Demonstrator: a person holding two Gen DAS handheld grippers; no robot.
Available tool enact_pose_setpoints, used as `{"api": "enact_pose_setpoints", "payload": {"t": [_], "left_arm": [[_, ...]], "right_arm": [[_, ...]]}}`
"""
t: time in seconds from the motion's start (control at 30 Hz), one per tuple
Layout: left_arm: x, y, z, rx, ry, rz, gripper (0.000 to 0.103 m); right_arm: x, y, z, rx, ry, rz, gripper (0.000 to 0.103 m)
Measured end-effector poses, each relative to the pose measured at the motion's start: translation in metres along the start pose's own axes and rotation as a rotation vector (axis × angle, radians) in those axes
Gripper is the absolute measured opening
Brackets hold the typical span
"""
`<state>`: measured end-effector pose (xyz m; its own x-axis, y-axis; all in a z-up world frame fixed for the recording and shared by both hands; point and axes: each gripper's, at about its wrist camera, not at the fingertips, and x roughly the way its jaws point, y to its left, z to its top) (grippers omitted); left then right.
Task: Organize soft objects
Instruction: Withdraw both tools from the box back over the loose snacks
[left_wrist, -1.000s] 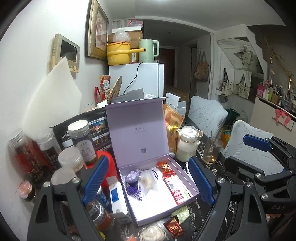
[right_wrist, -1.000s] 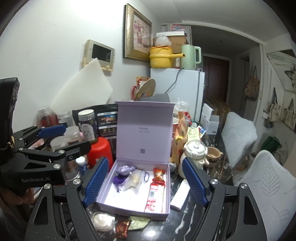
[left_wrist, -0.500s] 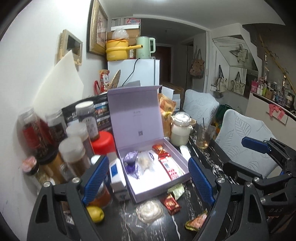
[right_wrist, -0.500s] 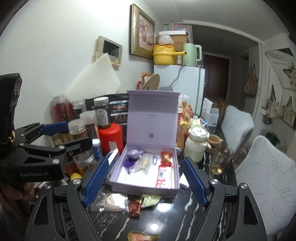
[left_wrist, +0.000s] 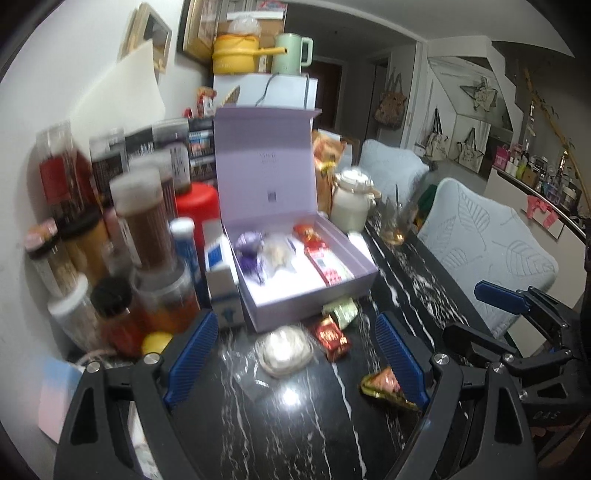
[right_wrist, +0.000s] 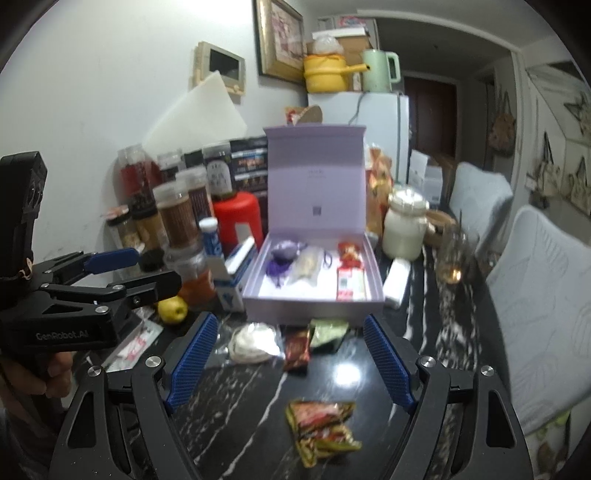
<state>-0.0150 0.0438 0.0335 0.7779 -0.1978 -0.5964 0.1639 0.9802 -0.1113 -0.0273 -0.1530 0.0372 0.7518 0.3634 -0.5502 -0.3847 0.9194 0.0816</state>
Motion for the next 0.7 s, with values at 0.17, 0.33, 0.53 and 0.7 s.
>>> {"api": "enact_pose_setpoints", "payload": {"t": [0.17, 0.33, 0.53, 0.7], "left_arm": [[0.010, 0.002, -0.018, -0.030, 0.044, -0.035, 0.088], [0.018, 0.001, -0.033, -0.043, 0.064, -0.053, 0.088], [0.033, 0.004, -0.047, -0.053, 0.090, -0.107, 0.088], [0.051, 0.008, -0.057, -0.060, 0.119, -0.137, 0.088]], "right_arm": [[0.005, -0.004, -0.024, 0.042, 0.034, 0.008, 0.082], [0.010, -0.011, -0.044, 0.072, 0.061, -0.007, 0.082], [0.020, -0.015, -0.063, 0.089, 0.094, -0.013, 0.082], [0.032, -0.017, -0.079, 0.074, 0.123, -0.030, 0.082]]}}
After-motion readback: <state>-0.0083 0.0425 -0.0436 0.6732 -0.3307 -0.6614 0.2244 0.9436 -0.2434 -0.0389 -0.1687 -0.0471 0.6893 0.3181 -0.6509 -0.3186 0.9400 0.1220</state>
